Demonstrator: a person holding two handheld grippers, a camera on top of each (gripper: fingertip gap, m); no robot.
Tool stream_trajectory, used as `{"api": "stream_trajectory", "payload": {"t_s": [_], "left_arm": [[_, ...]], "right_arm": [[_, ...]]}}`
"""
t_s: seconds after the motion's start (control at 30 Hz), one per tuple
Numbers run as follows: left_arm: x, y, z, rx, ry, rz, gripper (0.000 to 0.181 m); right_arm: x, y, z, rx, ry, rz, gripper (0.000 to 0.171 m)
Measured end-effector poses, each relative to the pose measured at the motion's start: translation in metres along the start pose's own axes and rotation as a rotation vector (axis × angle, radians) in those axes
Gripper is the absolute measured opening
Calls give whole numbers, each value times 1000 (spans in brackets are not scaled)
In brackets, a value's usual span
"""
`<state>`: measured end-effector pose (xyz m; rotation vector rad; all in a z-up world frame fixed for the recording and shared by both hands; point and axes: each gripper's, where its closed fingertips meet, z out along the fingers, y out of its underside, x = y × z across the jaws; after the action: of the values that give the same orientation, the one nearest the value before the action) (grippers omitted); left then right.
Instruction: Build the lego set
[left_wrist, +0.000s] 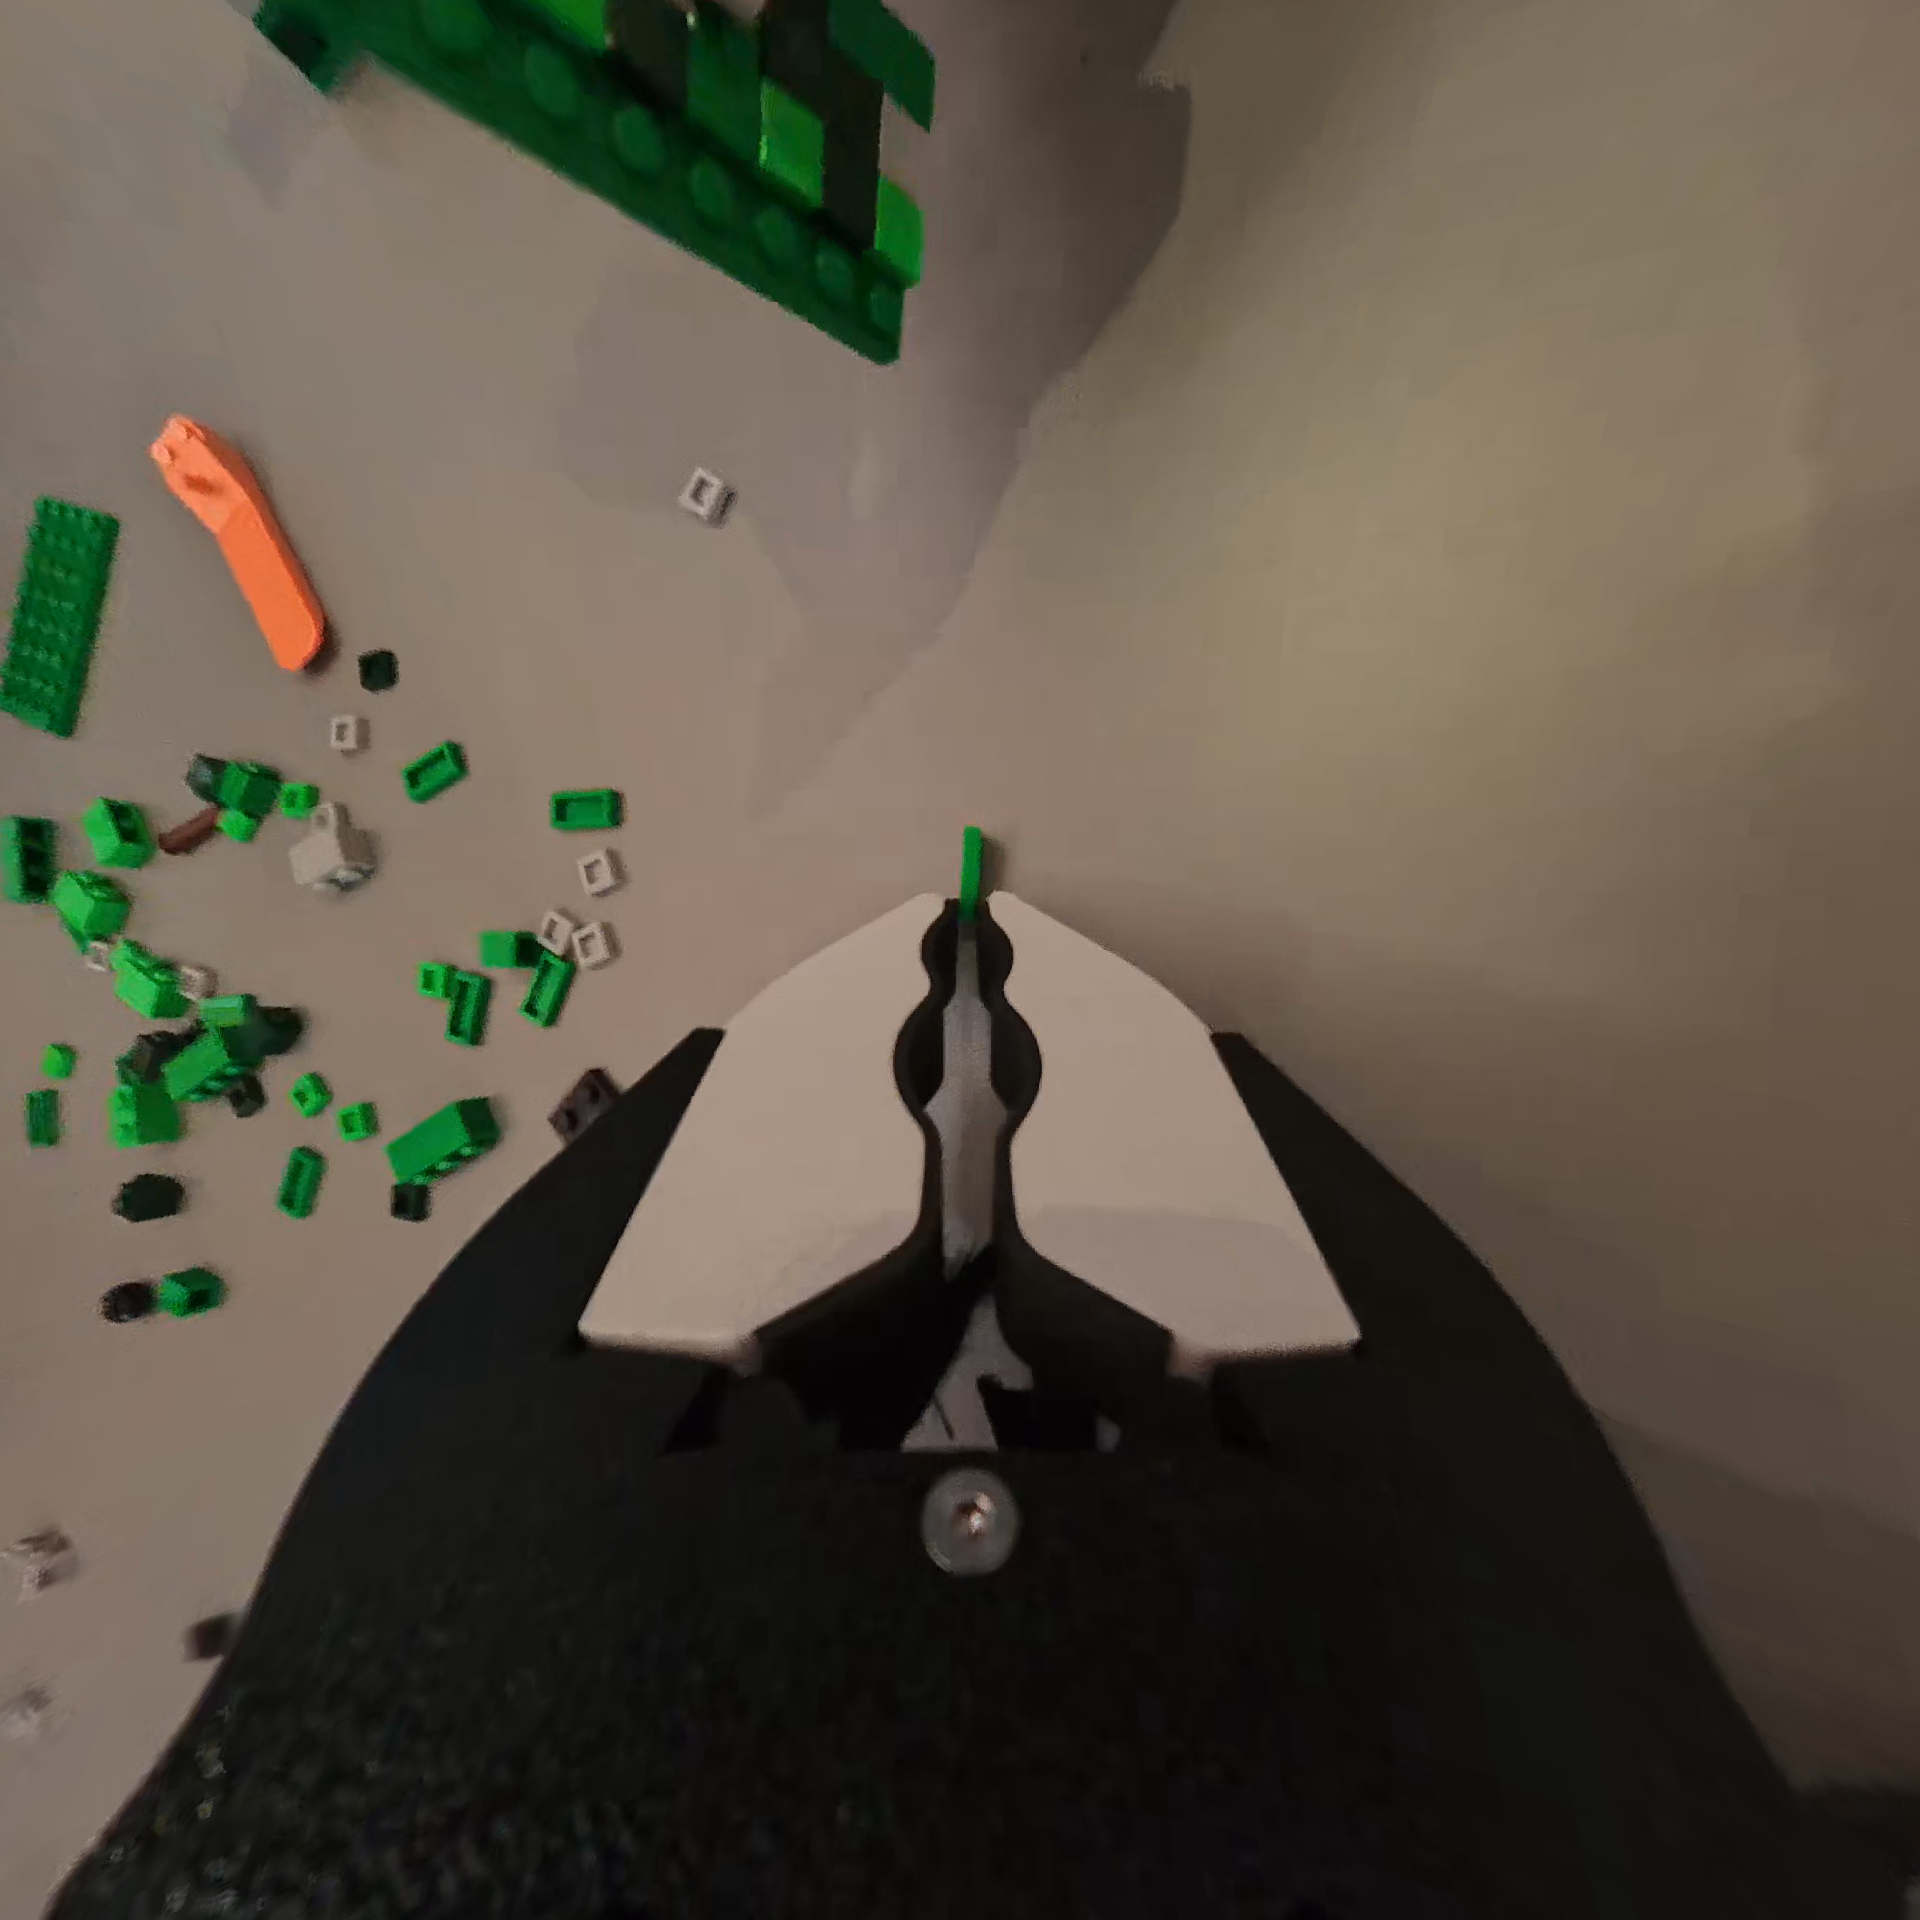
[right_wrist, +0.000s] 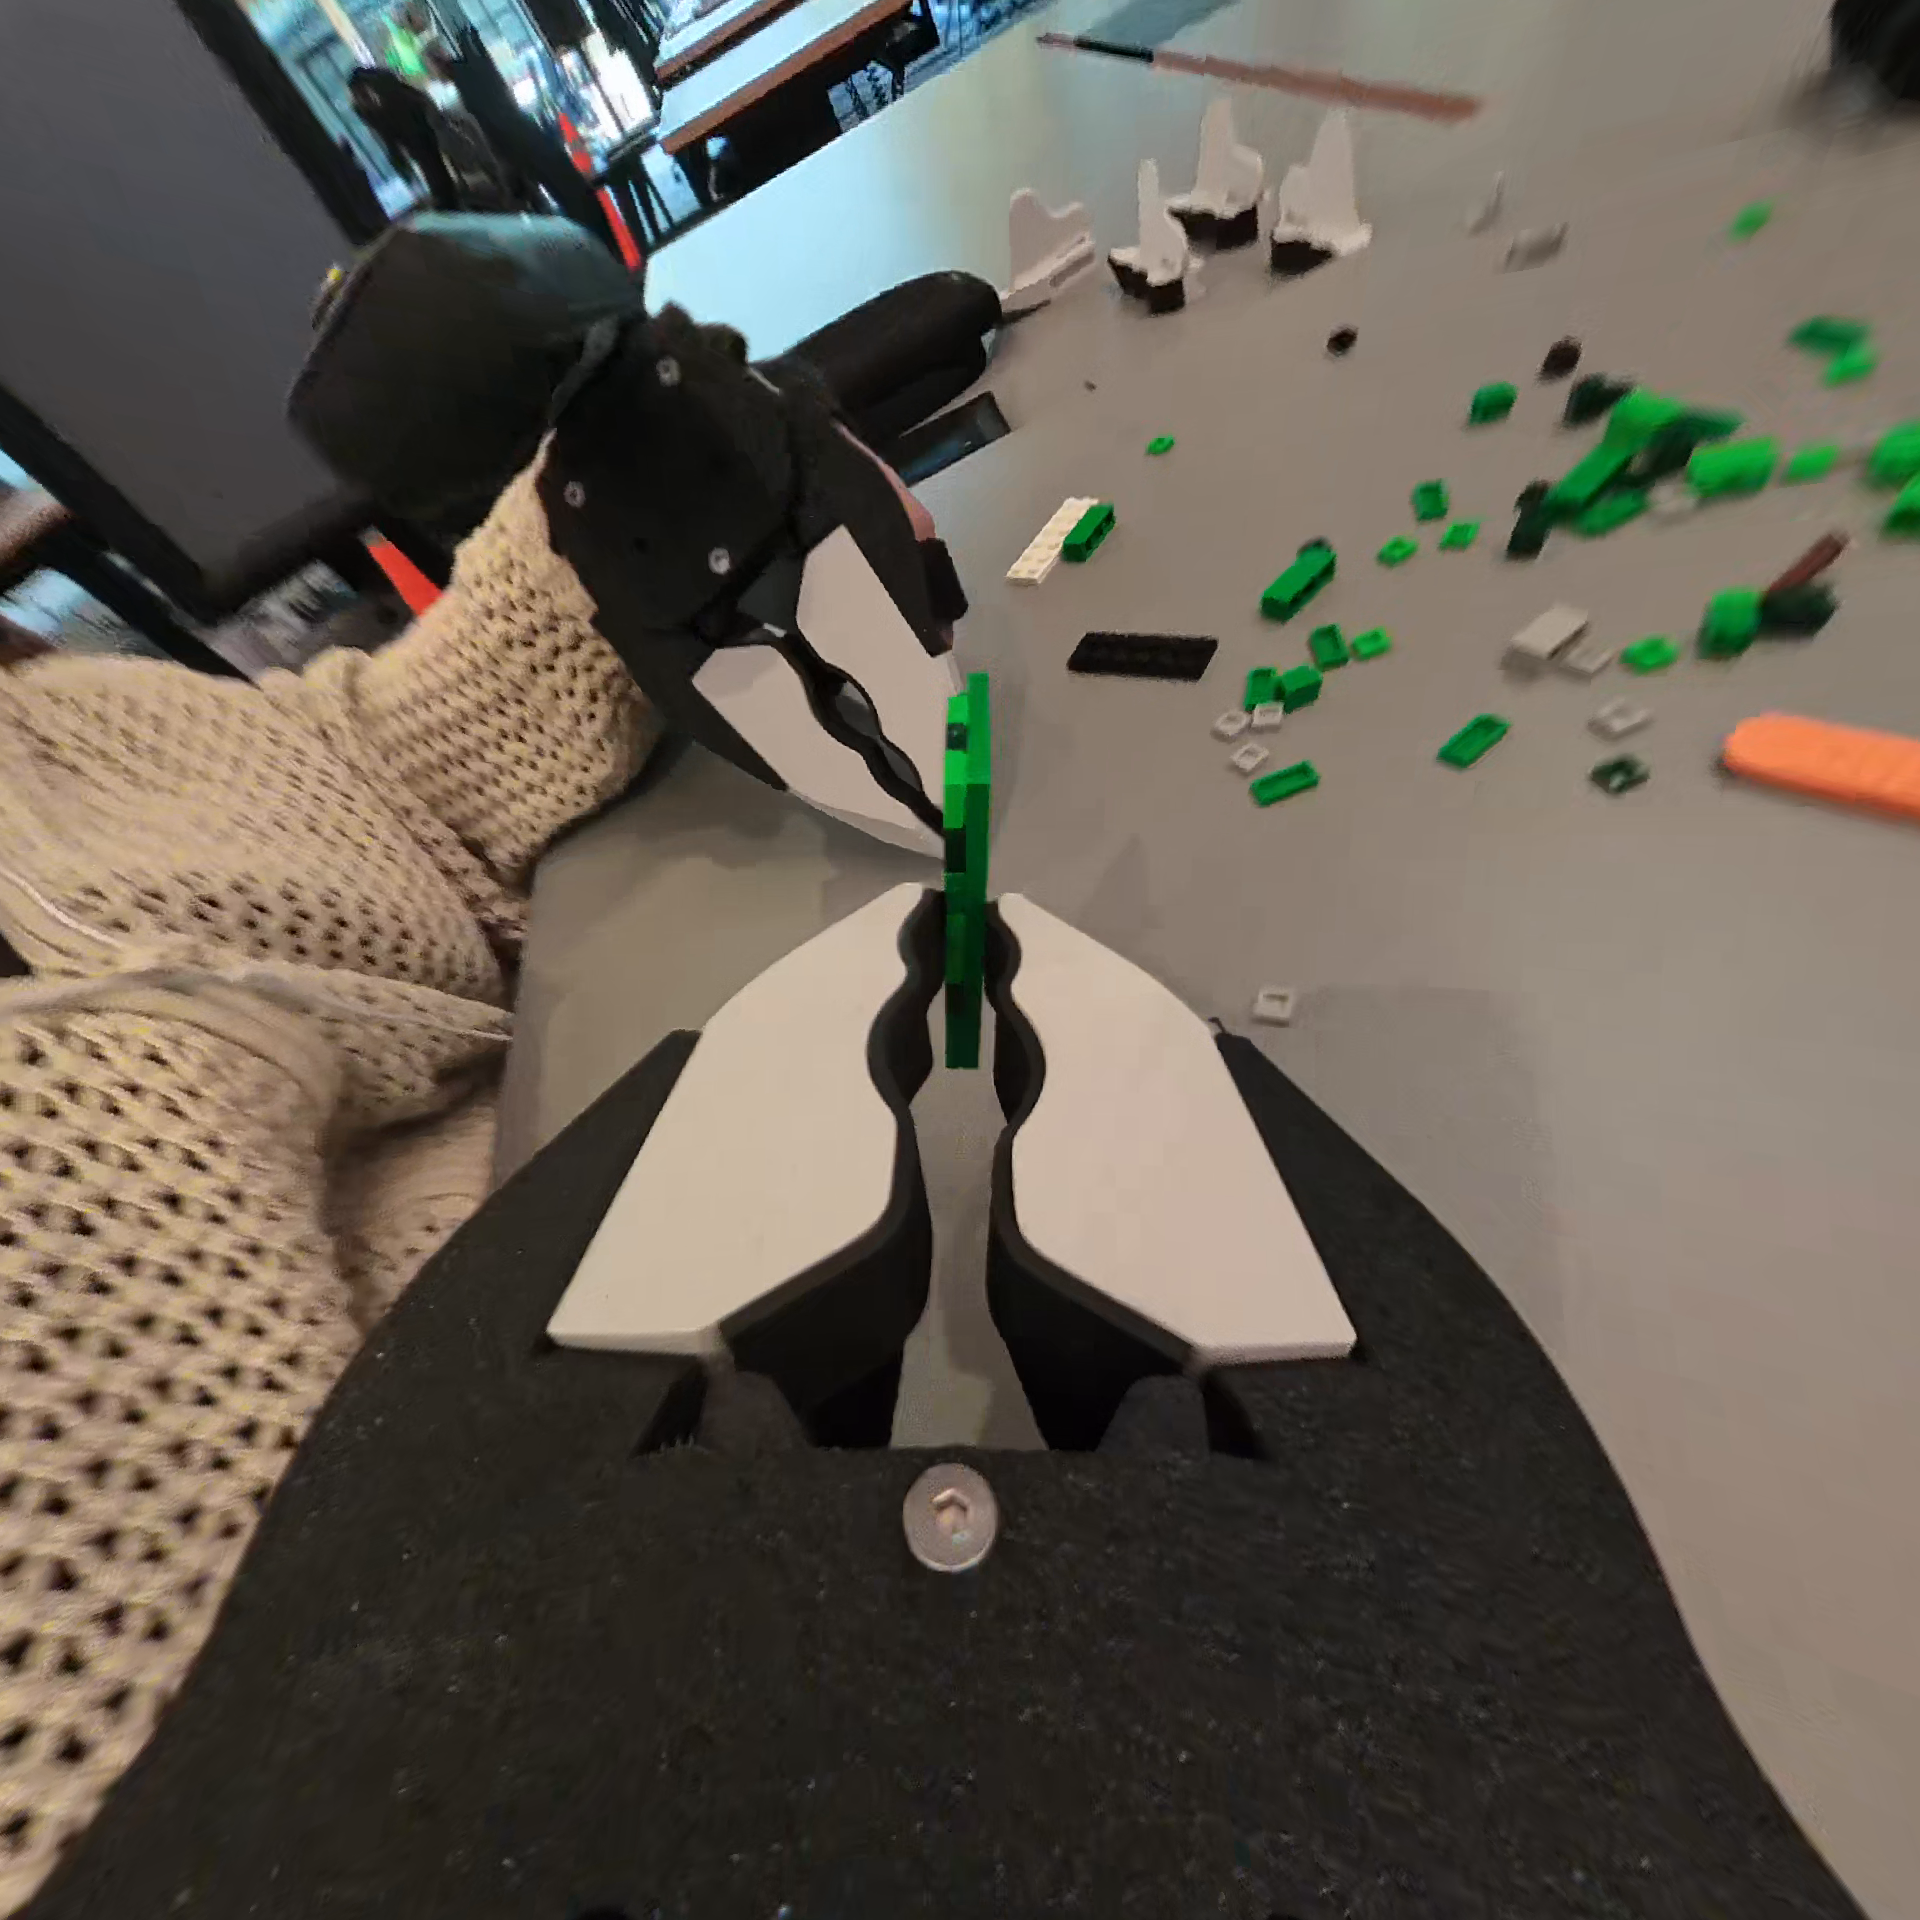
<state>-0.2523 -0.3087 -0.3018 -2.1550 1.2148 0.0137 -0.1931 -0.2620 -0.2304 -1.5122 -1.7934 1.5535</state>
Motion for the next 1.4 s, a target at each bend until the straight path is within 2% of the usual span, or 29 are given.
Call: {"api": "stream_trajectory", "payload": {"t_s": [0.03, 0.1, 0.17, 0.23, 0.3, 0.43, 0.5, 0.63, 0.9, 1.4], "left_arm": [[-4, -1, 1, -9, -46, 43, 3], [-17, -8, 1, -10, -184, 148, 3], [-44, -31, -13, 58, -468, 263, 3], [-67, -57, -42, 130, -801, 384, 2], [-76, -75, -66, 128, -1058, 514, 2], [-69, -97, -70, 95, -1250, 750, 2], [-64, -102, -69, 95, -1281, 833, 2], [-61, -103, -71, 110, -1304, 875, 2], [-58, -101, -55, 72, -1259, 963, 2], [-51, -93, -43, -16, -1172, 1111, 2]], "right_arm": [[-1, 1, 0, -2, -27, 58, 6], [1, -1, -2, 23, -61, 153, 6], [7, -6, -5, 60, -60, 228, 6], [10, -14, -9, 122, -68, 301, 6], [9, -21, -12, 181, -104, 387, 6], [-1, -21, -7, 226, -198, 543, 6], [-10, -20, -3, 219, -264, 598, 6], [-22, -18, 2, 205, -355, 672, 6], [-29, -20, 2, 217, -463, 758, 6], [-31, -13, 5, 175, -465, 734, 7]]}}
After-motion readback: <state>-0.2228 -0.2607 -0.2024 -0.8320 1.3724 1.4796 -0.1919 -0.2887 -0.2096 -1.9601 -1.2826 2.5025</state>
